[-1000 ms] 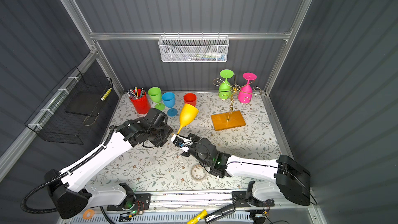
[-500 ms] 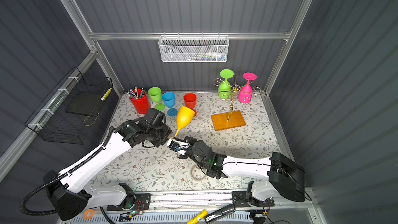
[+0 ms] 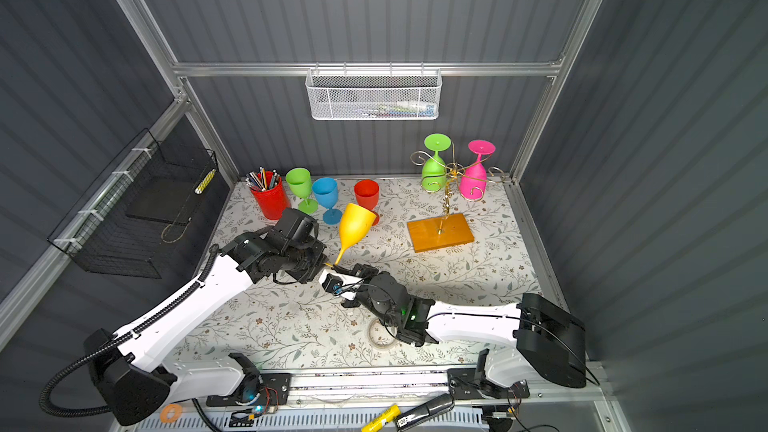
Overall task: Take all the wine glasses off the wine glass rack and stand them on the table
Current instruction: 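Hold the yellow glass by its foot with the right gripper beside the left gripper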
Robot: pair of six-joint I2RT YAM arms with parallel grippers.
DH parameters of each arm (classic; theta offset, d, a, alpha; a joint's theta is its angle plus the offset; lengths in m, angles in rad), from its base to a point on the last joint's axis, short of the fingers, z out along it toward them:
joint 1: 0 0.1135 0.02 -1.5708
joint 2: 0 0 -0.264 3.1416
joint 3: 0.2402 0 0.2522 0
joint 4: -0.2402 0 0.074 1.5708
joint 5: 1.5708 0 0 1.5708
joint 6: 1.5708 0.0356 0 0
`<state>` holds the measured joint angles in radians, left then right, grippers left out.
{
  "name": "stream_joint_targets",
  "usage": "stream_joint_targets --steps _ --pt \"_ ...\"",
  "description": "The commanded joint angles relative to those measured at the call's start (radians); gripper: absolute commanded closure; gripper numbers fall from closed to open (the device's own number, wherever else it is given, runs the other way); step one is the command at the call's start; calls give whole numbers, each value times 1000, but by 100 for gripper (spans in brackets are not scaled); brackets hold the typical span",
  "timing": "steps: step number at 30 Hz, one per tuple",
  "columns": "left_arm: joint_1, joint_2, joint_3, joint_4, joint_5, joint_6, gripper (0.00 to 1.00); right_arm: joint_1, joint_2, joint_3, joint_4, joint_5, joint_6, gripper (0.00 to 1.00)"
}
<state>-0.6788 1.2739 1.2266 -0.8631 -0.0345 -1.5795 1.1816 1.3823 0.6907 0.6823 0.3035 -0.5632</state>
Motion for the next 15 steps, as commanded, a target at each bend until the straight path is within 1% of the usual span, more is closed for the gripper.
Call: stream_joint_targets --steps 1,6,8,11,15 --pt "8 -29 -30 -3 -4 1 89 4 9 33 31 14 3 91" --pt "16 -58 -61 7 -19 -12 96 7 3 26 43 32 9 84" --pt "18 -71 -67 3 -33 -13 99 7 -2 24 43 32 13 77" --pt "22 -105 -91 15 -58 -27 100 7 -12 22 36 32 23 66" --pt "27 -146 -111 15 -92 -30 100 8 -30 17 21 30 44 57"
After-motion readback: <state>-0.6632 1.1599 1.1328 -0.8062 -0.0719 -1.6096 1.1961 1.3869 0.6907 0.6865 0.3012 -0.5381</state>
